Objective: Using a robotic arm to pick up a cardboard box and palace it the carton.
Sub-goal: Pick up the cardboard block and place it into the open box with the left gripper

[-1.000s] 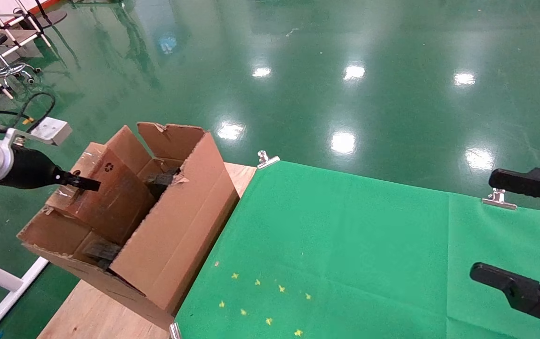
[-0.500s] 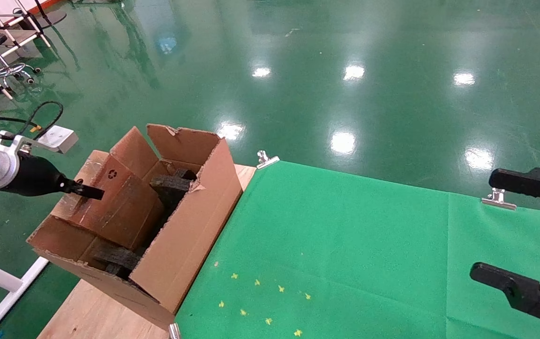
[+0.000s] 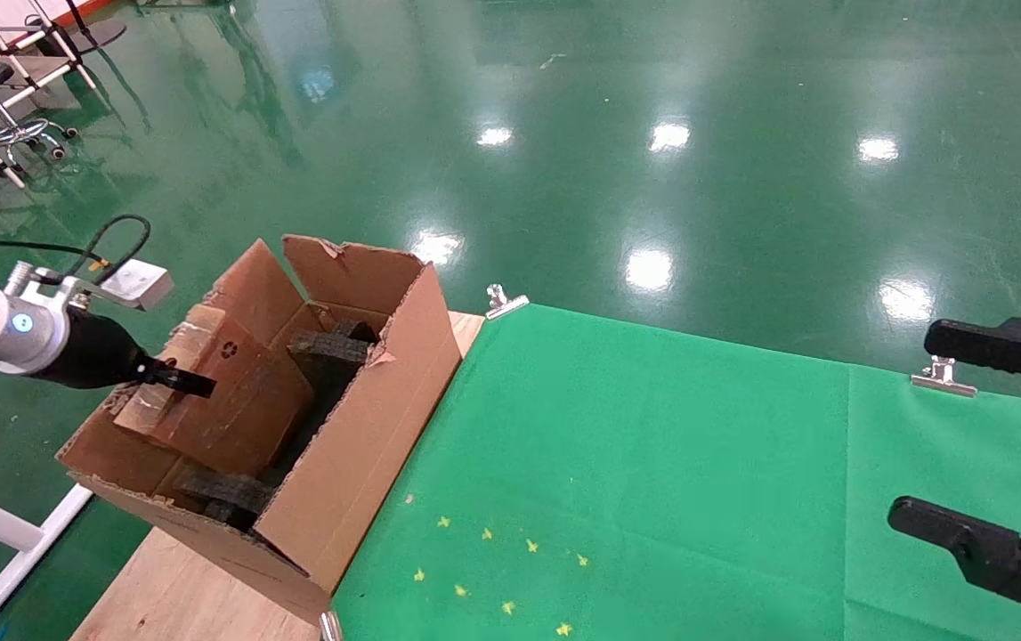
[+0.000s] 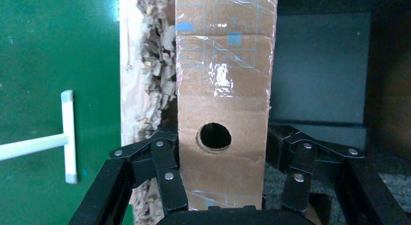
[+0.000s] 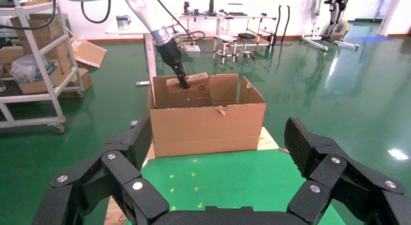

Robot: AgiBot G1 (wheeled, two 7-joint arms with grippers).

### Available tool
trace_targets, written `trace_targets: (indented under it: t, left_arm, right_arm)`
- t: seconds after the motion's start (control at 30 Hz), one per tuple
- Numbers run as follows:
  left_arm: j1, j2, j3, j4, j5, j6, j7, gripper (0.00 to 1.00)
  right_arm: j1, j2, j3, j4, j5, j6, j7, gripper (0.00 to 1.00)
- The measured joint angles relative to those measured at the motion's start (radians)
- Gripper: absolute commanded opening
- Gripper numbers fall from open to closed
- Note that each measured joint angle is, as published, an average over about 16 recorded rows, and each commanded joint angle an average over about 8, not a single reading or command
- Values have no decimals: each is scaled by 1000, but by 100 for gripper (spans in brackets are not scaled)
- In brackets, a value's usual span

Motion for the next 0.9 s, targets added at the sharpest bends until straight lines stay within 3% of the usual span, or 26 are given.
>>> trace_targets:
  t: [0.9]
  left_arm:
    - [193, 79, -37, 0, -52, -158, -48, 0]
  right_arm:
    - [0, 0, 0, 0, 0, 0, 0, 100]
